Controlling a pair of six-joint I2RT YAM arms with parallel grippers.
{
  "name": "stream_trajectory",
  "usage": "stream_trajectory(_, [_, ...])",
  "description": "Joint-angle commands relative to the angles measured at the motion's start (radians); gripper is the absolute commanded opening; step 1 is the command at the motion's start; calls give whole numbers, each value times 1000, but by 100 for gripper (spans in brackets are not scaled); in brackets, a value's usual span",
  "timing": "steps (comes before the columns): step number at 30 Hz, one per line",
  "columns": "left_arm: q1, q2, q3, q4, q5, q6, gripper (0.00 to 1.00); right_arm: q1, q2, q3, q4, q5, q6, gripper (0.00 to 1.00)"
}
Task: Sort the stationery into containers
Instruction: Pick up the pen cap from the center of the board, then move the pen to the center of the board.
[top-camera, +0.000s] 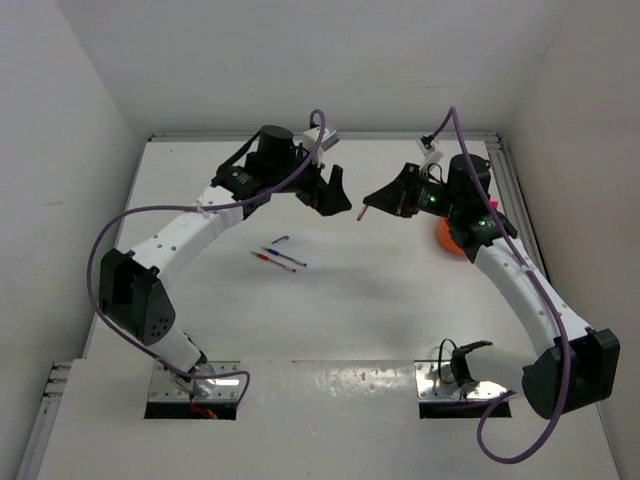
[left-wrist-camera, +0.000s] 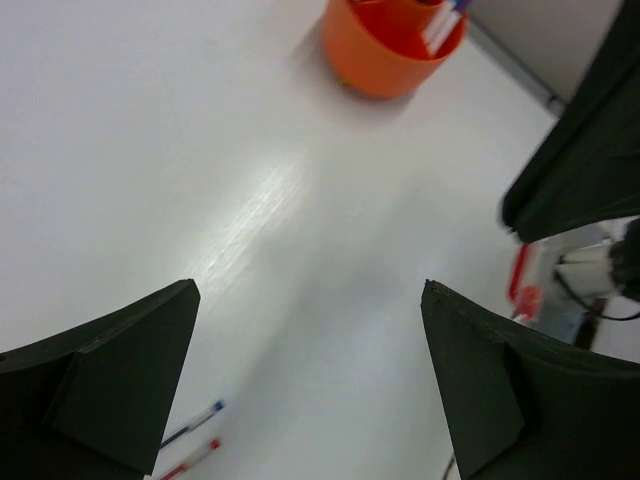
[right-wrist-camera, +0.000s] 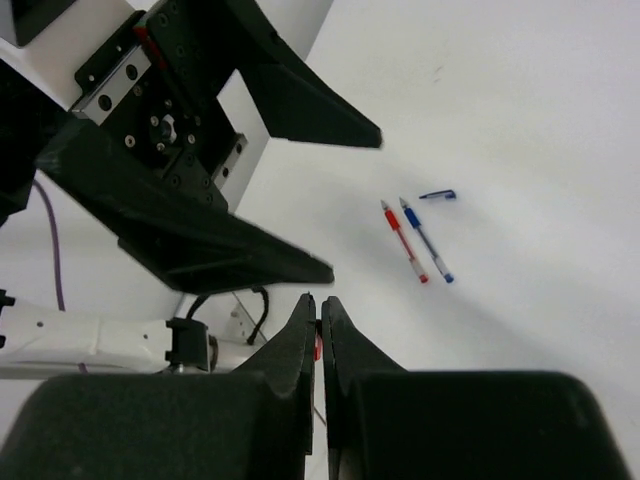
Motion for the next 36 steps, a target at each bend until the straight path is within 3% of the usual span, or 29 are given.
stream_trajectory(1, [46,-71,31,-103,-115,147,100,3,-16,70,-71,55,-42,0])
stream_trajectory(3, [46,-99,6,-98,-86,228,100,6,-10,82,-102,100,-44,0])
stream_trajectory(6, [44,-147,-21,-101,101,276,100,11,2,90,-131,132,-21,0])
stream_trajectory(10, [14,-208,-132,30,197,202,100,23,15,91,-134,163,31,0])
stream_trajectory(14, [-34,-226,-196,150,194,82,91,31,24,87,-116,166,110,0])
stream_trajectory(15, [-38,-220,-199,164,183,59,84,34,30,88,-111,164,120,0])
stream_trajectory(17, [-48,-204,-206,204,166,17,79,38,36,90,-104,163,143,0])
stream_trajectory(21, [-64,-176,-177,209,105,-6,68,57,42,102,-96,164,165,0])
stream_trajectory(36, [-100,-107,-137,215,62,-58,67,66,41,90,-85,190,180,0])
